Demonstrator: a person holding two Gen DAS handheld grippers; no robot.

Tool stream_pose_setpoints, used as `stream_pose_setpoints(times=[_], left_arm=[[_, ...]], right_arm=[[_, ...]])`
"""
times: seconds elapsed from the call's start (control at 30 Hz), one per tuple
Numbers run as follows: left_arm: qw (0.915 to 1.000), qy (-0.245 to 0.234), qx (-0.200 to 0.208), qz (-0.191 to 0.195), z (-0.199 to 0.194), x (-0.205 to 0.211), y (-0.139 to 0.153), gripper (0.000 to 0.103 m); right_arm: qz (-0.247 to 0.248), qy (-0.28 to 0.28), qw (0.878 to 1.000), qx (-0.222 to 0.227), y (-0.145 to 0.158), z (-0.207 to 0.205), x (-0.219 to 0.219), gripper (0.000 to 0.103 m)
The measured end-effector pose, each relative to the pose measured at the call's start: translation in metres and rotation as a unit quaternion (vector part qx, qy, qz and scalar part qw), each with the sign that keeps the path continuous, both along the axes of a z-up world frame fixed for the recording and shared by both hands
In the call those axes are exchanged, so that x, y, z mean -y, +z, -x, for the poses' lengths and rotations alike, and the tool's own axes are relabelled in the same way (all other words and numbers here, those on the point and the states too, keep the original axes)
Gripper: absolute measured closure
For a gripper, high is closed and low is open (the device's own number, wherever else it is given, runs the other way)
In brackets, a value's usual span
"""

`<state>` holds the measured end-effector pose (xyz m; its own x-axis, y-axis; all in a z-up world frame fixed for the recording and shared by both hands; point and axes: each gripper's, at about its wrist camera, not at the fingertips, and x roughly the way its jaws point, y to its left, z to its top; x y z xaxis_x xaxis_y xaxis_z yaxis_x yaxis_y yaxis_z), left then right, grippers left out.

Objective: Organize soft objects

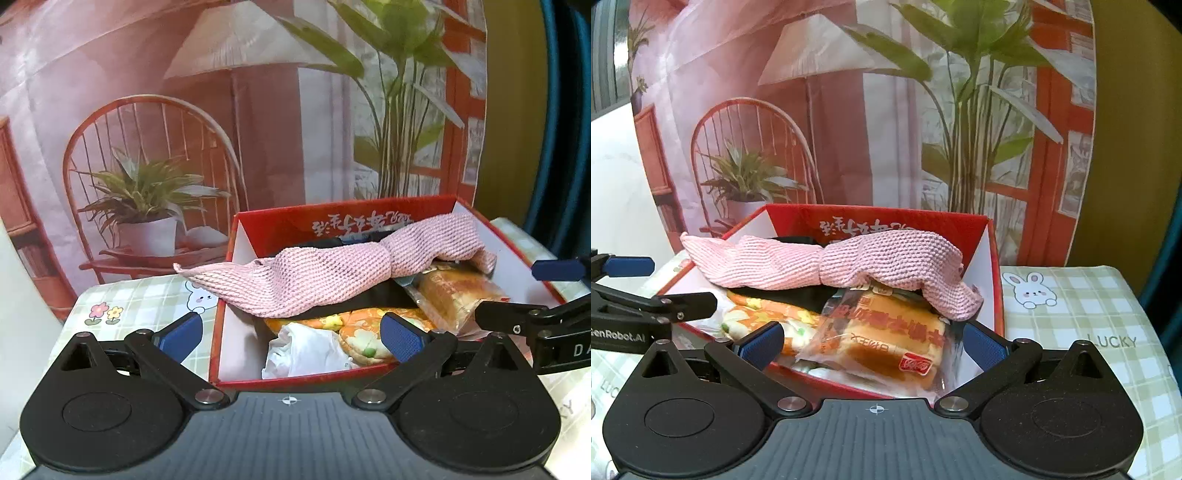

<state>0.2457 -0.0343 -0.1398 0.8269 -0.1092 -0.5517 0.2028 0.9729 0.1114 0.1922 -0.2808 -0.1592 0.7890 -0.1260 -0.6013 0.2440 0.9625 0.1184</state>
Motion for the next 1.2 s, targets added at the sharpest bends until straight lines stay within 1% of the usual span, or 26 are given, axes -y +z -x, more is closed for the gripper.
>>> stream_pose_setpoints(times=[0.13,0.2,0.33,0.5,0.57,0.63,0.7,0.73,0.83,0.97,1.1,1.2], left_arm=[[0.9998,-0.019,-0.004,0.006,0.009,-0.002,0.007,0.000],[0.9999,-0.015,-0.002,0.003,0.016,0.000,0.010,0.000],[0.9996,-0.003,0.009,0.026,0.028,-0.002,0.020,0.000],[0.9980,0.020,0.042,0.042,0.049,-0.005,0.042,0.000],[0.9974,0.021,0.046,0.051,0.057,-0.006,0.053,0.000],[0.9980,0.010,0.047,0.041,0.066,-0.003,0.066,0.000],[0.9975,0.011,0.068,0.017,0.079,0.002,0.079,0.000],[0.9968,0.012,0.078,0.012,0.087,0.003,0.085,0.000],[0.9952,0.009,0.095,0.023,0.108,0.004,0.107,0.000],[0.9925,0.008,0.117,0.034,0.137,0.006,0.136,0.000],[0.9905,0.009,0.132,0.037,0.161,0.009,0.157,0.000],[0.9897,0.025,0.137,0.033,0.171,0.009,0.166,0.000]], right_arm=[[0.004,0.000,1.000,0.005,0.007,0.006,-0.004,0.000],[0.006,-0.002,1.000,0.009,0.012,0.010,-0.005,0.000],[0.008,-0.007,1.000,0.015,0.023,0.016,-0.008,0.000],[0.015,-0.018,0.999,0.026,0.042,0.028,-0.012,0.000],[0.021,-0.026,0.999,0.030,0.053,0.035,-0.015,0.000],[0.021,-0.032,0.998,0.039,0.067,0.045,-0.017,0.000],[0.016,-0.033,0.998,0.049,0.080,0.055,-0.017,0.000],[0.012,-0.034,0.998,0.055,0.088,0.061,-0.018,0.000],[0.008,-0.037,0.997,0.068,0.113,0.078,-0.020,0.000],[0.016,-0.039,0.995,0.087,0.147,0.100,-0.026,0.000],[0.020,-0.035,0.993,0.107,0.176,0.119,-0.033,0.000],[0.038,-0.044,0.992,0.110,0.192,0.131,-0.041,0.000]])
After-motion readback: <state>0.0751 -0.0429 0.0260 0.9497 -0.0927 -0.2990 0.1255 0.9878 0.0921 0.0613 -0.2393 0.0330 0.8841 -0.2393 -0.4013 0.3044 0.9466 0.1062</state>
